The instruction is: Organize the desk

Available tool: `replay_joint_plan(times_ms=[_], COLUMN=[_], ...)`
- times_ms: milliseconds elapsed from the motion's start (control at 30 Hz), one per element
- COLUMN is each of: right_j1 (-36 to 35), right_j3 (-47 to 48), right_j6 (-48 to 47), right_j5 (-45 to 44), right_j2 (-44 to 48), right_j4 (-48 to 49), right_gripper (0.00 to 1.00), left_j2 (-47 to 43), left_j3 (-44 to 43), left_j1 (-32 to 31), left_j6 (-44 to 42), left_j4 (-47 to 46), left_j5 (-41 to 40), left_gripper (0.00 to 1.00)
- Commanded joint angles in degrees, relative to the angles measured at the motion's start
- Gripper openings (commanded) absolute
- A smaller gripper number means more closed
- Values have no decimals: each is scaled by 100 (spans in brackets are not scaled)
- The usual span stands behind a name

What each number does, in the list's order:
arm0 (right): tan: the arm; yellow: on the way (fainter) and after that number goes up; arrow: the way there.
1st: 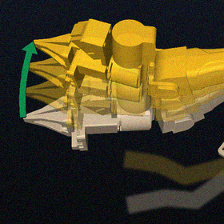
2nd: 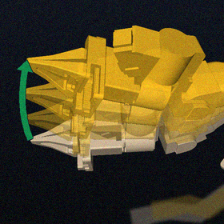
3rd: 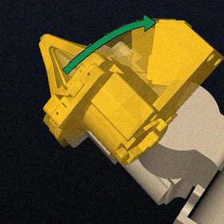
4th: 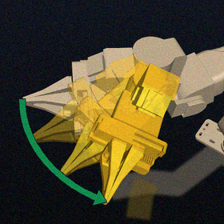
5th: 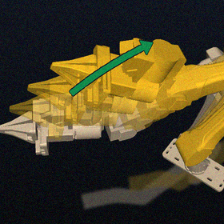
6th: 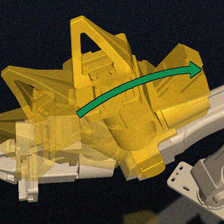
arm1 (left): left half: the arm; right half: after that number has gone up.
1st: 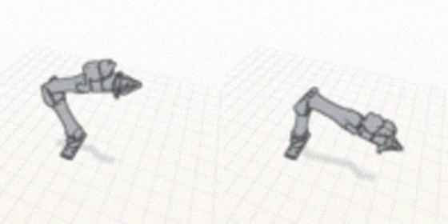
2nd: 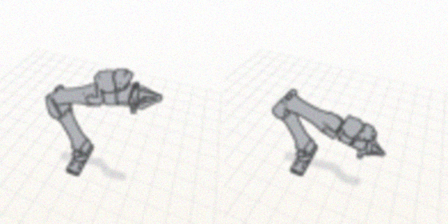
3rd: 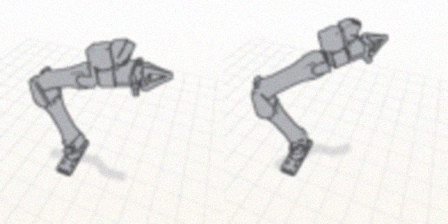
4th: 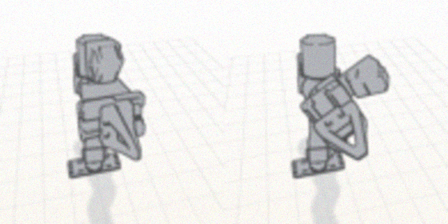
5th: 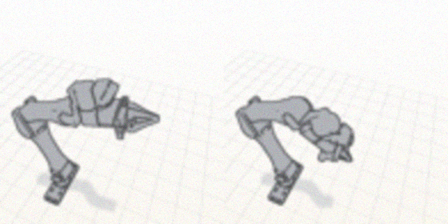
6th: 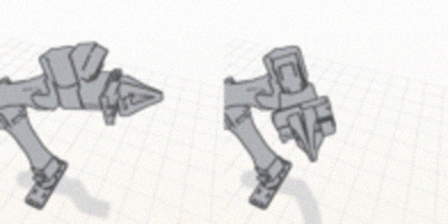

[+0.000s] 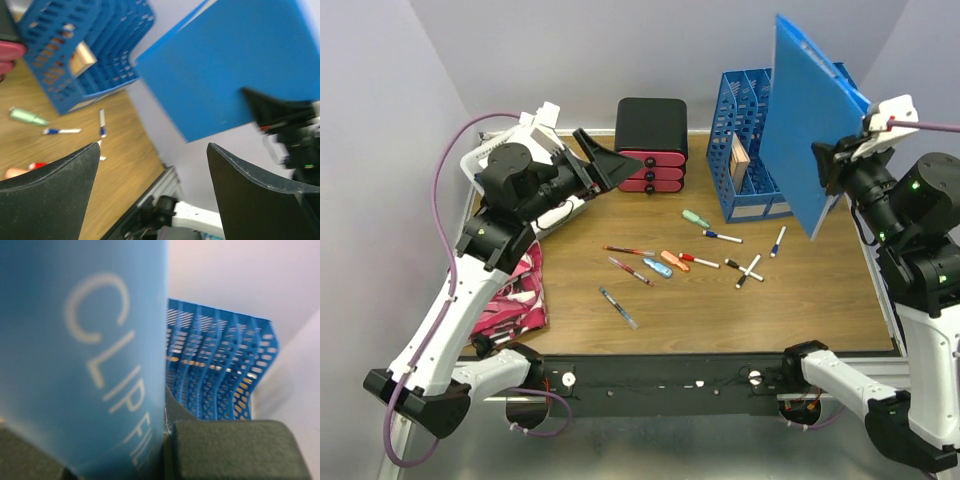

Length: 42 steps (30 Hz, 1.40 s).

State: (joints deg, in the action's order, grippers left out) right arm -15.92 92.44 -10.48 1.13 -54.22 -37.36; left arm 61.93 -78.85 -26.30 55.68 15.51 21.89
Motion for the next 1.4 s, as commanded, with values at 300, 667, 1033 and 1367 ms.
replay_joint_plan(times_ms=[300,667,1033,1367], right_j1=[414,959,1513,1583], right_j3=[468,1065,1908,2418], right_j6=[661,1257,1926,2700], right_j5=[-587,54,537,697], right_j2=[-923,-1978,-2725,-3244], right_j4=[1828,2295,2234,2172], right_gripper=[1,0,0,1], left_j2=[-515,-893,-964,-928], left_j3=[1073,1223,1240,1302], left_j1=[38,90,213,301], left_j6=[-1208,-1727,-1973,-1965], left_j4=[-285,22,93,-13], left_j5=[-202,-238,-150,-27], left_gripper=[96,97,99,99])
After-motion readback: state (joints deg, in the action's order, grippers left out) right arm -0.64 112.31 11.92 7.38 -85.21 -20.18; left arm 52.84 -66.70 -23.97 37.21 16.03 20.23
